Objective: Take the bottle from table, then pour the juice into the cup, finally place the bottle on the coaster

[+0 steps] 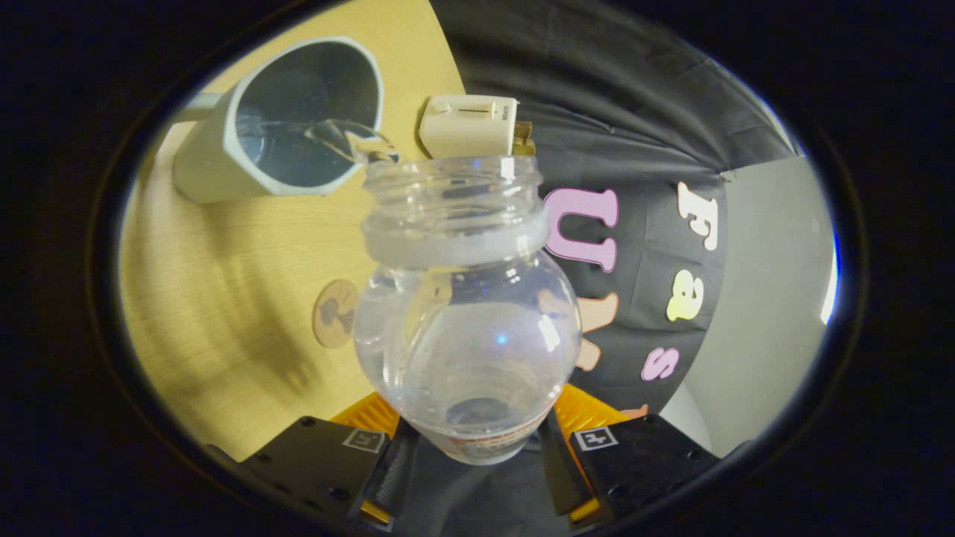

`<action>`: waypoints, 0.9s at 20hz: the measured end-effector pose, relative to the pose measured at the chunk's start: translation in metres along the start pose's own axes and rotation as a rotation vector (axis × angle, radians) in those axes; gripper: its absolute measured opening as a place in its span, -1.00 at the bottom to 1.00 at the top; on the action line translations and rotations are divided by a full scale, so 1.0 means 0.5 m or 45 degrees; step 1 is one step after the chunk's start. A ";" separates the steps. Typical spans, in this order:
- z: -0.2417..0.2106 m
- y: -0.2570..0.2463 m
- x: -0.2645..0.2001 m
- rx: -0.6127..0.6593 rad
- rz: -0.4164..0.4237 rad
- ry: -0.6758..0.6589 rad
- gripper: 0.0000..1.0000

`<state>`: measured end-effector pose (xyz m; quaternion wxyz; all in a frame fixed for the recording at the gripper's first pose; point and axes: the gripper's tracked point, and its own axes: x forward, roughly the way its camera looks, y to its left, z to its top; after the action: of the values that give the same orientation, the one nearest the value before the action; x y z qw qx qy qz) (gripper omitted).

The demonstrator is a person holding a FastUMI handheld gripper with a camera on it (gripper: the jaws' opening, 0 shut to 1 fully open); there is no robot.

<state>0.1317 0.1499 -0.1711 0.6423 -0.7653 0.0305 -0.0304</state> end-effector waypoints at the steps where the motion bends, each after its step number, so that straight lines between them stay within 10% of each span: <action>1: 0.001 -0.003 -0.002 -0.002 -0.004 -0.002 0.53; 18: 0.027 -0.034 0.001 -0.089 -0.058 -0.068 0.53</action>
<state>0.1336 0.1660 -0.1568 0.6147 -0.7884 -0.0031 -0.0233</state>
